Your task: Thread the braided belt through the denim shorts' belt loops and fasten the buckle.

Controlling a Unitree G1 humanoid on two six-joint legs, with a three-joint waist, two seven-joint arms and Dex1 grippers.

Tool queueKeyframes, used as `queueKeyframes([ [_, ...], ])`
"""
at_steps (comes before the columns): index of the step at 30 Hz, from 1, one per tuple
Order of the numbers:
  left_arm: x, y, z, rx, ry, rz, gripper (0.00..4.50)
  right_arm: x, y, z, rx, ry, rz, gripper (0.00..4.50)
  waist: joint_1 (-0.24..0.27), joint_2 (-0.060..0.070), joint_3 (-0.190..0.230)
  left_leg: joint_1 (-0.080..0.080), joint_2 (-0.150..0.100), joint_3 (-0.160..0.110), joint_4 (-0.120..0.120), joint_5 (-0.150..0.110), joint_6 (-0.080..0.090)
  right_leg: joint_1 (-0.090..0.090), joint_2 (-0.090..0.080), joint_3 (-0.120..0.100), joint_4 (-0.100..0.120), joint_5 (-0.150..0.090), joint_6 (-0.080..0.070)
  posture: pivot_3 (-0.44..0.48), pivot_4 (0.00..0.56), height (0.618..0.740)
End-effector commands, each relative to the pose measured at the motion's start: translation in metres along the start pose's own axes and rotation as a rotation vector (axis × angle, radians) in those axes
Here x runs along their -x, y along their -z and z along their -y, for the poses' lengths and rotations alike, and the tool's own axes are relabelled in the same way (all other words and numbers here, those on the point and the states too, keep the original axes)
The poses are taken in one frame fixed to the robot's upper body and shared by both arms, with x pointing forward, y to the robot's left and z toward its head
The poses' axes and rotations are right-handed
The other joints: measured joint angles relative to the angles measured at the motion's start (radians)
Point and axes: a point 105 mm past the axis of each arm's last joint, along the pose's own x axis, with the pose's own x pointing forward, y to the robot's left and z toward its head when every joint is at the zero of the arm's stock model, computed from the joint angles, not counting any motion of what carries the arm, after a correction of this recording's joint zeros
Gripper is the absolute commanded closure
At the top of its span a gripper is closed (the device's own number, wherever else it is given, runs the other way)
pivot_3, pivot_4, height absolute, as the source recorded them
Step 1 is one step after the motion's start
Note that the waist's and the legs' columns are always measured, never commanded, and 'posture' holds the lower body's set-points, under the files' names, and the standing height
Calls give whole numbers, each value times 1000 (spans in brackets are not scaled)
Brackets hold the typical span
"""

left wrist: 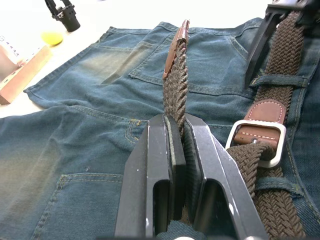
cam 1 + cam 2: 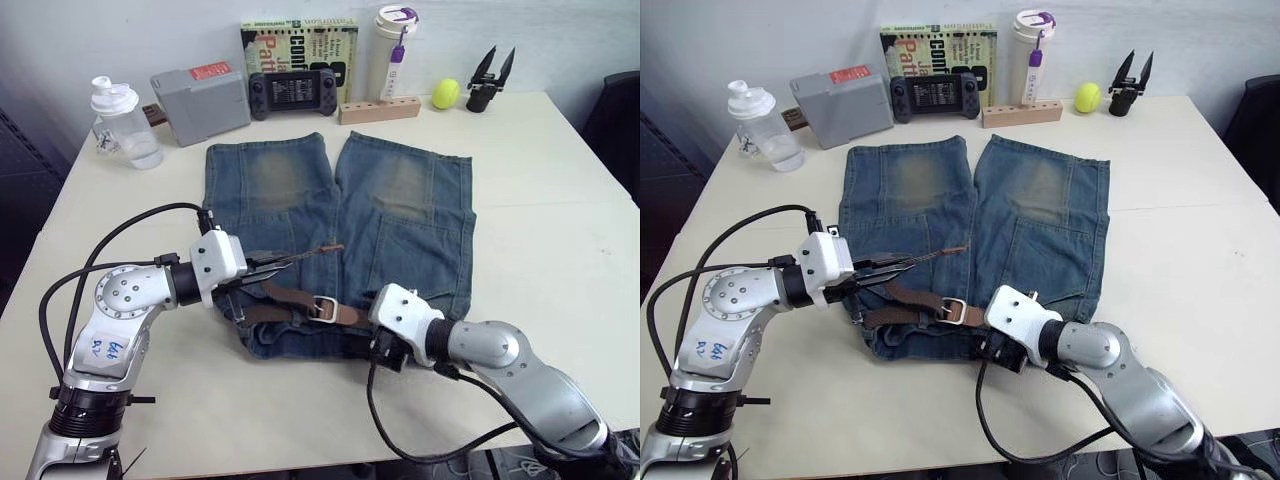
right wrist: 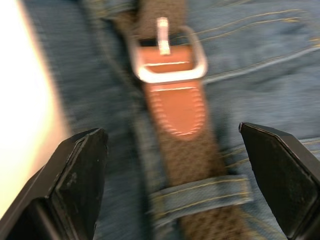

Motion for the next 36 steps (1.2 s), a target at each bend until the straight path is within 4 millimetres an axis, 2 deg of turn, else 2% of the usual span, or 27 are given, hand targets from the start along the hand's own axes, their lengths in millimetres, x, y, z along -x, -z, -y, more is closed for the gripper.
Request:
queueKeyframes([
  [1, 3, -10, -7, -27, -16, 22, 4500, -6, -2, 5, 56, 89, 9, 61, 0, 0, 0, 0, 0, 0, 0, 0, 0, 0, 0, 0, 0, 0, 0, 0, 150, 726],
  [10, 2, -10, -8, -25, -9, 17, 4500, -9, 0, 4, 103, 102, -3, 61, -4, 0, 0, 0, 0, 0, 0, 0, 0, 0, 0, 0, 0, 0, 0, 0, 150, 726],
  [11, 2, -10, -7, -24, -8, 16, 4500, -9, 1, 3, 99, 102, -4, 563, -4, 0, 0, 0, 0, 0, 0, 0, 0, 0, 0, 0, 0, 0, 0, 0, 150, 726],
  [12, 2, -10, -7, -24, -8, 15, 4500, -9, 1, 3, 97, 102, -5, 821, -3, 0, 0, 0, 0, 0, 0, 0, 0, 0, 0, 0, 0, 0, 0, 0, 150, 726],
  [16, 1, -8, -5, -23, -5, 10, 4500, -11, 3, 4, 81, 100, -23, 2572, -3, 0, 0, 0, 0, 0, 0, 0, 0, 0, 0, 0, 0, 0, 0, 0, 150, 726],
  [17, 1, -8, -4, -23, -5, 11, 4500, -11, 2, 4, 81, 100, -22, 3141, -3, 0, 0, 0, 0, 0, 0, 0, 0, 0, 0, 0, 0, 0, 0, 0, 150, 726],
  [18, 1, -8, -4, -21, -5, 12, 4500, -12, 2, 5, 81, 100, -20, 3477, -3, 0, 0, 0, 0, 0, 0, 0, 0, 0, 0, 0, 0, 0, 0, 0, 150, 726],
  [19, 1, -8, -4, -21, -5, 13, 4500, -12, 0, 5, 80, 101, -17, 4033, -3, 0, 0, 0, 0, 0, 0, 0, 0, 0, 0, 0, 0, 0, 0, 0, 150, 726],
  [20, 1, -8, -4, -21, -5, 11, 4500, -12, -1, 6, 79, 102, -12, 4363, -3, 0, 0, 0, 0, 0, 0, 0, 0, 0, 0, 0, 0, 0, 0, 0, 150, 726],
  [24, 2, 2, 0, -25, 21, -37, 4500, -11, -11, 10, 147, 110, 22, 4452, -3, 0, 0, 0, 0, 0, 0, 0, 0, 0, 0, 0, 0, 0, 0, 0, 150, 726],
  [26, 4, 13, 1, -54, 44, -104, 4500, -10, -19, 11, 222, 111, 48, 4452, -4, 0, 0, 0, 0, 0, 0, 0, 0, 0, 0, 0, 0, 0, 0, 0, 150, 726],
  [31, 5, 28, 1, -87, 85, -201, 4500, -8, -30, 25, 365, 181, 77, 4452, -6, 0, 1, 0, 0, 1, 0, 0, 0, 0, 1, 0, 0, 0, 0, 0, 150, 726],
  [36, 5, 32, -4, -99, 77, -224, 4500, -7, -28, 31, 458, 206, 63, 4452, -5, 0, 1, -1, 0, 2, 0, 0, 0, 0, 1, 0, 0, 0, 0, 0, 150, 726],
])
